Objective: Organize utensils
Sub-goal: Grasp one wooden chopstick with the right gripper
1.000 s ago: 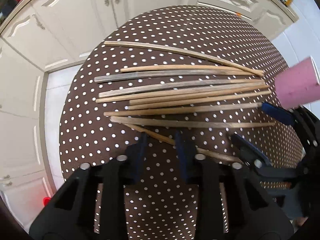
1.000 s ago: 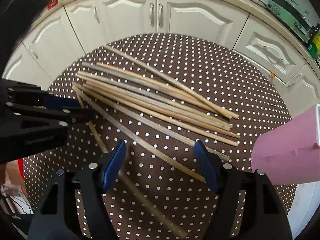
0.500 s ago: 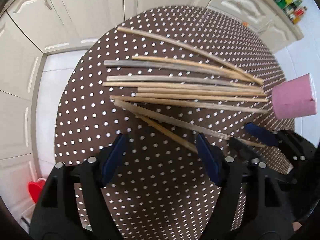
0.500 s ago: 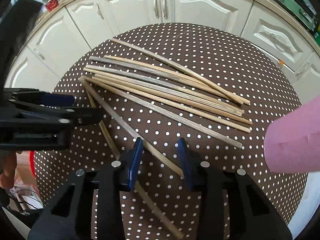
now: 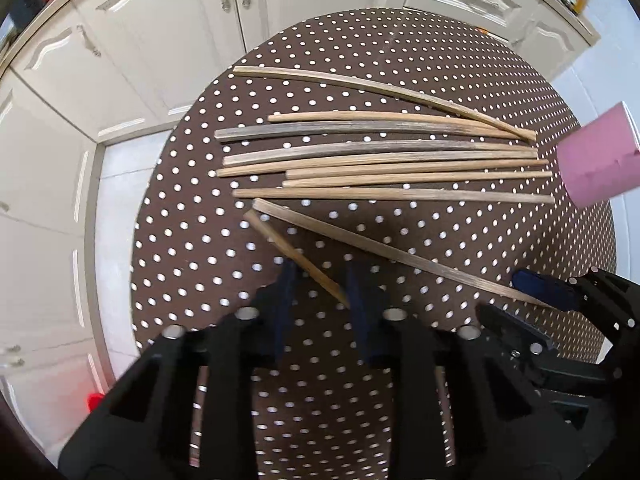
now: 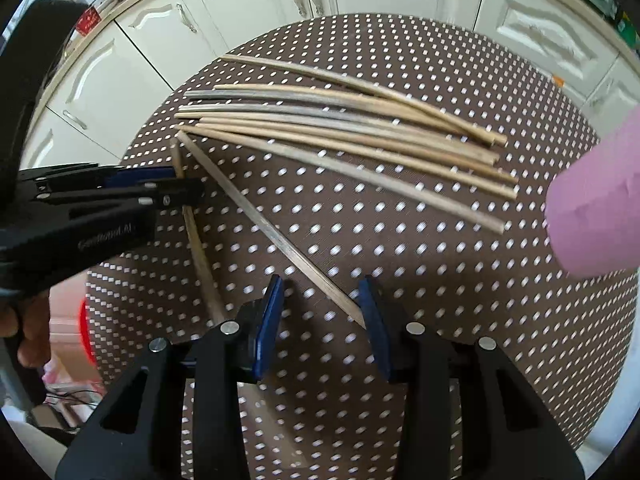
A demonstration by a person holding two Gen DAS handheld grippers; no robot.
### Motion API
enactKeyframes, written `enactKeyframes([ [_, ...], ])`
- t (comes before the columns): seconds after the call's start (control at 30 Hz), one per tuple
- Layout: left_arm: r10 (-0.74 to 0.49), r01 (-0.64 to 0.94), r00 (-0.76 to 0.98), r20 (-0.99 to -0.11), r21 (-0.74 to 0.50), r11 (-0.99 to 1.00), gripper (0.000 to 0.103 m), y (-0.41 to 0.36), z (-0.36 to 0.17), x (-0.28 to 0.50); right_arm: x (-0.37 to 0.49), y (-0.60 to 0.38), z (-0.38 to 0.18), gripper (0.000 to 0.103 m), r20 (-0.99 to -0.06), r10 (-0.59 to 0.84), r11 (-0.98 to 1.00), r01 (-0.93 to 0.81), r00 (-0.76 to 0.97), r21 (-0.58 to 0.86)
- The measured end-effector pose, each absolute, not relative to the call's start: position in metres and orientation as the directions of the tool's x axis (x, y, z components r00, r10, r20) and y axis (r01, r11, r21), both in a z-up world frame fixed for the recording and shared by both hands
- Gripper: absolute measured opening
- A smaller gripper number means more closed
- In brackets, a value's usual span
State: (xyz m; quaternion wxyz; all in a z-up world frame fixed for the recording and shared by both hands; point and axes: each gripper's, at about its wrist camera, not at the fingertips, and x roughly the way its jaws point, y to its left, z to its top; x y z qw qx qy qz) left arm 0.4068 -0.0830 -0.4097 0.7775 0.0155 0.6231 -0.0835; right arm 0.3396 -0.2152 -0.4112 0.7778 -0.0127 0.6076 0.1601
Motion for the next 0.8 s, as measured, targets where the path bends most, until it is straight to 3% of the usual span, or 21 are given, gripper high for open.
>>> enactKeyframes([
  [0.1, -0.187, 0.172, 0.187, -0.964, -0.156, 0.973, 0.006, -0.067, -0.411, 0.407, 0.336, -0.212, -0.409, 0.038, -0.943, 0.281, 0.939, -0.254, 0.179, 0.232],
  [0.4, -0.242, 0.131, 0.174, -0.955, -0.221, 0.966, 0.006, -0.059, -0.410, 0.402, 0.361, -0.152, -0.408, 0.040, -0.935, 0.218, 0.909, -0.408, 0.278, 0.091],
  [0.57, -0.235, 0.139, 0.174, -0.956, -0.213, 0.967, 0.006, -0.057, -0.409, 0.406, 0.377, -0.127, -0.415, 0.031, -0.949, 0.155, 0.886, -0.464, 0.274, 0.010],
  [0.63, -0.243, 0.146, 0.185, -0.952, -0.217, 0.965, 0.006, -0.055, -0.404, 0.403, 0.377, -0.124, -0.414, 0.011, -0.954, 0.157, 0.885, -0.465, 0.256, 0.021],
  [0.8, -0.284, 0.179, 0.219, -0.933, -0.248, 0.952, 0.006, -0.054, -0.383, 0.395, 0.372, -0.141, -0.394, 0.005, -0.939, 0.256, 0.917, -0.364, 0.229, 0.161],
])
